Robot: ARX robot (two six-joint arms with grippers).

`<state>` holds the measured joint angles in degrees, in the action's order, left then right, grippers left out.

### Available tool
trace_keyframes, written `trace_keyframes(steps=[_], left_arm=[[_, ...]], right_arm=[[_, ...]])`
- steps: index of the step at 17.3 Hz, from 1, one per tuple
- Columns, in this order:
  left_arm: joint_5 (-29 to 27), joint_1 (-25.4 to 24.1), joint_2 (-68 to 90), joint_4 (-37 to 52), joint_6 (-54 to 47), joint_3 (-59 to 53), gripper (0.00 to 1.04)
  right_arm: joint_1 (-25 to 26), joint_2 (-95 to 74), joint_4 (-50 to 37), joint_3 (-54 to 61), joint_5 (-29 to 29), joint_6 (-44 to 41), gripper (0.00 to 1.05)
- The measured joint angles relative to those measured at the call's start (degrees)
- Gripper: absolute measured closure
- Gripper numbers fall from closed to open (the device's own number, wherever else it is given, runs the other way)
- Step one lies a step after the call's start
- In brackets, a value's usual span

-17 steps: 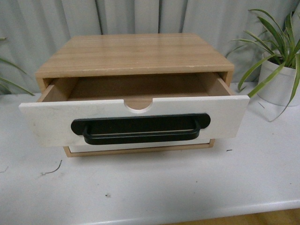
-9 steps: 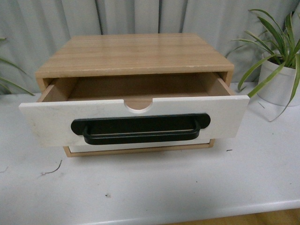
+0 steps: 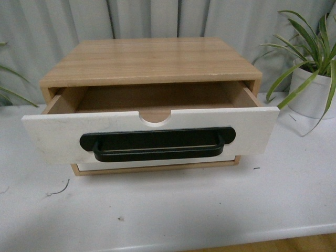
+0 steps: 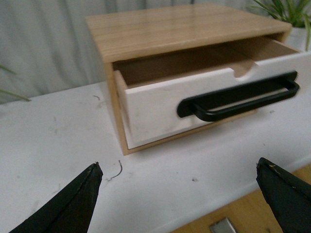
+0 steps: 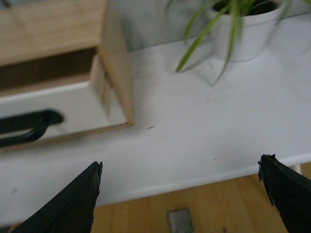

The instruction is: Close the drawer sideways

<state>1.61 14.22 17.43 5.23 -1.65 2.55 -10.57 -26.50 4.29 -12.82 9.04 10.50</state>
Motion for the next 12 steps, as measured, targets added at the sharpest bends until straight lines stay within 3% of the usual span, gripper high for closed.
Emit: trace_keyframes(steps=[5,12], left_arm=[[9.57,4.79,20.83,3.04,-17.53,5.49,0.07],[11.8,5.66,46.05,4.42,-41.83,17.75,0.07]], right_arm=[[-3.04,-16.76,0.61,-6.23,-12.33,-15.02,0.06],[-9.92,-40.09,-1.2,-18.95,-17.81,-37.33,0.06]])
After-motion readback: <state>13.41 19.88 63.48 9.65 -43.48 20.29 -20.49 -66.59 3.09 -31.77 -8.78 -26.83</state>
